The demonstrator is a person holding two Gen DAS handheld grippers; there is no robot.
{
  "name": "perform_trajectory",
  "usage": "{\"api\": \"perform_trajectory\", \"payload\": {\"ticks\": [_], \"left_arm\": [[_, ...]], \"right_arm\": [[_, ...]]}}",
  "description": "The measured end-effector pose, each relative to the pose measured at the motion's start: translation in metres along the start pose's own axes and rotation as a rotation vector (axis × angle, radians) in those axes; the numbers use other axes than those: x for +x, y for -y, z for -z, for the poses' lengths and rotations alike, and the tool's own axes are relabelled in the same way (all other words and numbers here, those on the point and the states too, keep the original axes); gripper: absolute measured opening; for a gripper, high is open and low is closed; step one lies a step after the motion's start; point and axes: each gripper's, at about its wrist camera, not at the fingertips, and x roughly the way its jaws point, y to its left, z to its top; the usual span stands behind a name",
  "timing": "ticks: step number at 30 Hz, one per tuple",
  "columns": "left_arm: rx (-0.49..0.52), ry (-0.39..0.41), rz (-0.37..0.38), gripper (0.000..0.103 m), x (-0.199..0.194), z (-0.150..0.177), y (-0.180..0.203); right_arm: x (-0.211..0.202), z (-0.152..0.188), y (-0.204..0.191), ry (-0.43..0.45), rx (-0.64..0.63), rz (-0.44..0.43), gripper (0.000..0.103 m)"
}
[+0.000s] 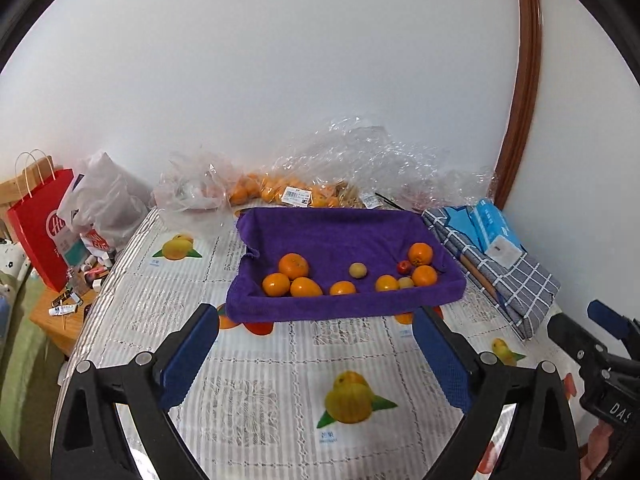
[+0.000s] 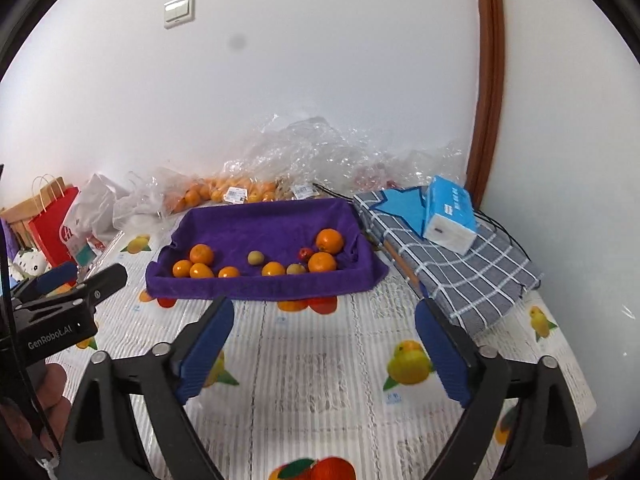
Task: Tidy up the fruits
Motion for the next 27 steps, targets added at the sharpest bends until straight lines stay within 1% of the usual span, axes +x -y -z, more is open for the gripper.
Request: {"api": "perform_trajectory", "payload": {"ticks": [7, 17, 27], "left_arm": [[0.015, 0.000, 0.013, 0.098, -0.009, 0.003, 0.007], [0.021, 0.009, 0.009, 0.098, -0.015, 0.002, 0.012], [0.016, 0.008, 0.011, 0.098, -0.021, 0.001, 0.009]], "right_arm": [[-0.011, 0.003, 0.007, 0.007, 0.027, -0.004, 0.092], [-0.018, 0.002, 0.013, 0.014, 0.040, 0.007, 0.092], [-0.024, 0.000, 0.014, 0.014, 0.049, 0.011, 0.092]]}}
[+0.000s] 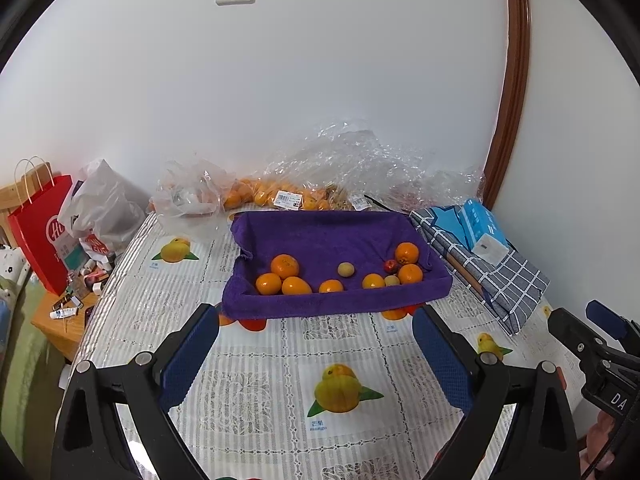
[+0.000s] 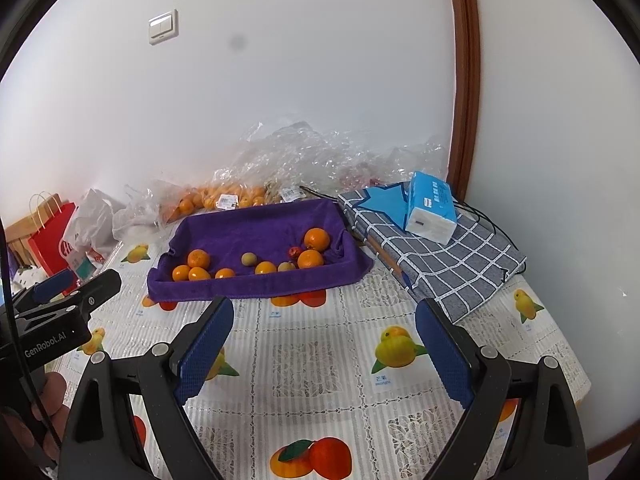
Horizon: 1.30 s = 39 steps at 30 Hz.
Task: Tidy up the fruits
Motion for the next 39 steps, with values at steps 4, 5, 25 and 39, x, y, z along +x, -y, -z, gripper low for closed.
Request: {"api": "perform_trajectory", "payload": {"ticks": [4, 5, 25, 39], "left_arm": [[-0.001, 0.005, -0.004, 0.098, -0.0001, -0.0004, -0.0013], [-0.001, 0.004, -0.004, 0.098, -0.0001, -0.0004, -0.0011], [-0.005, 0.014, -0.020, 0.098, -0.0016, -0.0003, -0.0006], [-0.001, 0.018, -0.025, 0.098, -0.0022, -0.0006, -0.0004]], "right_arm": [[-0.0019, -0.0006, 0.0000, 0.006, 0.001, 0.002, 0.092], [-0.0025, -0.0008, 0.0008, 0.006, 0.004, 0.001, 0.092], [-0.0048, -0.0023, 0.0008, 0.009, 0.012, -0.009, 0.092], [0.0007, -0.0005, 0.0007, 0.002, 0.012, -0.014, 0.092]]}}
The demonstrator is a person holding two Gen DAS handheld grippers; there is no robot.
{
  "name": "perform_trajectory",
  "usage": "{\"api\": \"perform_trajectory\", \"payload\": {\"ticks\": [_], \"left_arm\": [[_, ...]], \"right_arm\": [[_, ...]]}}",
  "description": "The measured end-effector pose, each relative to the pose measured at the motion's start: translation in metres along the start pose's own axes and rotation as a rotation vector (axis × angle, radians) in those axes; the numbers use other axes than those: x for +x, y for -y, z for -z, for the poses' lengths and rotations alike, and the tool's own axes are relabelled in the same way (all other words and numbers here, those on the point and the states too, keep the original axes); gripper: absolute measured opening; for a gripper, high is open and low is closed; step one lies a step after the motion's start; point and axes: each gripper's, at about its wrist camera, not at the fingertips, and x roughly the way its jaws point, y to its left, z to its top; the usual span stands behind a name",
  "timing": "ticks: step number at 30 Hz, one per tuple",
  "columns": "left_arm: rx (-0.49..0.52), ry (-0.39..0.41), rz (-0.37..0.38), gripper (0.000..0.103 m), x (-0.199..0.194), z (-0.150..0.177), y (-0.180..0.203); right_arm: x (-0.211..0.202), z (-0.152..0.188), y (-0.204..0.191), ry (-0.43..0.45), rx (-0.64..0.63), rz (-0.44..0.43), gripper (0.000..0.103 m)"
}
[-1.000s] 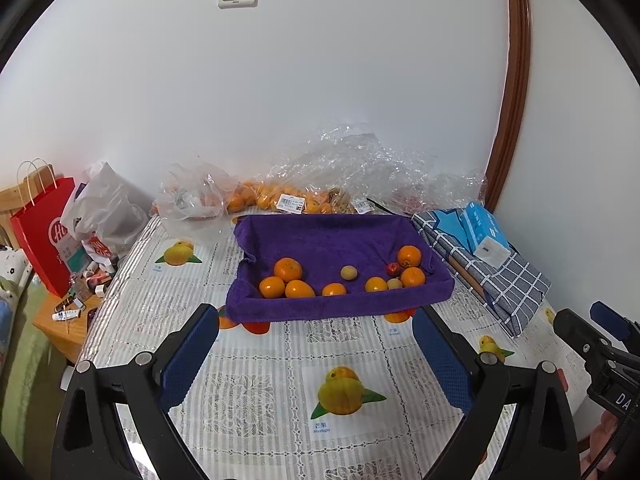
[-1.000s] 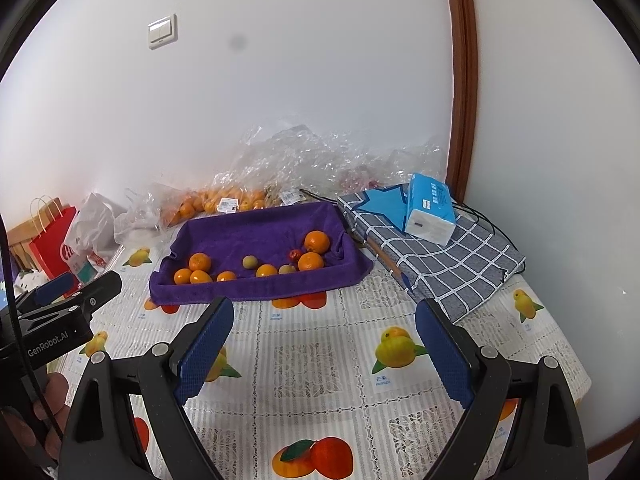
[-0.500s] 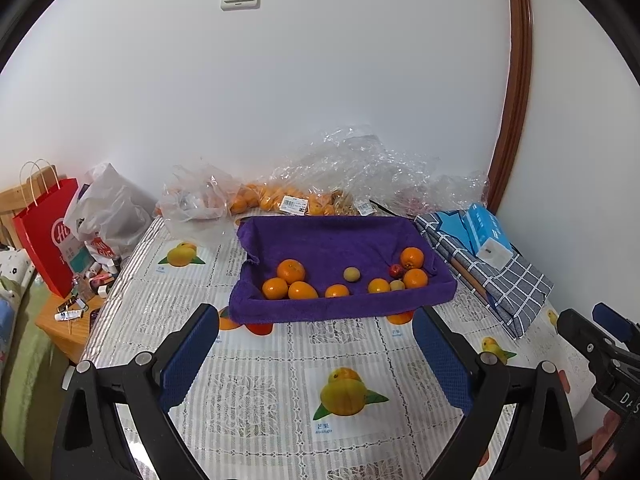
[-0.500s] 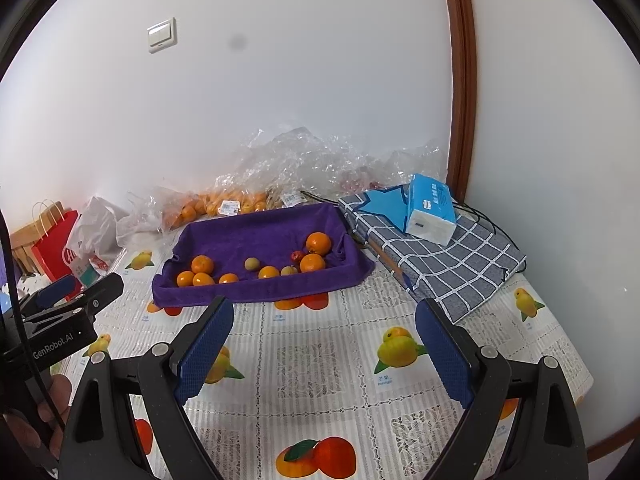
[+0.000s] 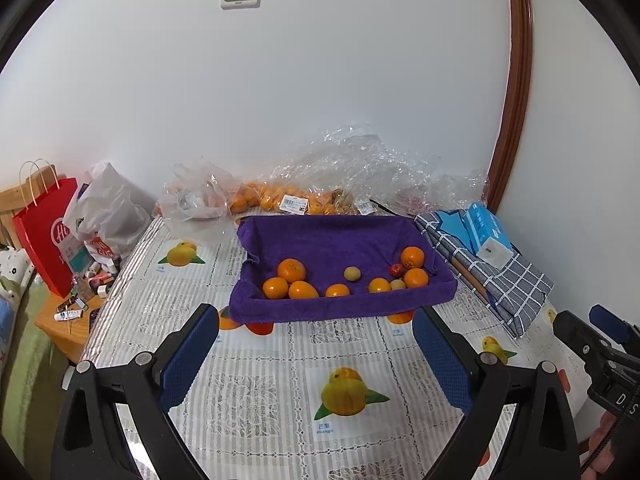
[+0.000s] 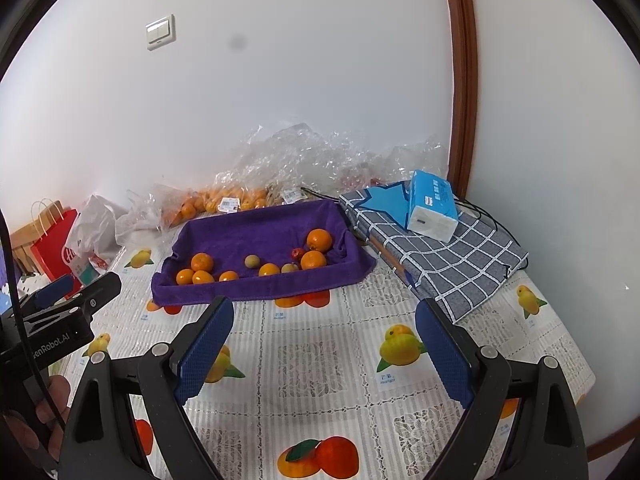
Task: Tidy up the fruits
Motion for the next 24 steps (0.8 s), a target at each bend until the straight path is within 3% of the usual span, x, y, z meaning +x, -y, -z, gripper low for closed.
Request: {"api": "perform_trajectory", "payload": {"ticks": [24], "left_arm": [[-0.015, -0.006, 0.007, 0.098, 0.0026, 0.0028, -0.0039]], "right_arm": [[0.0033, 0.0033, -0.0050, -0.005, 0.008, 0.003, 0.092]]}}
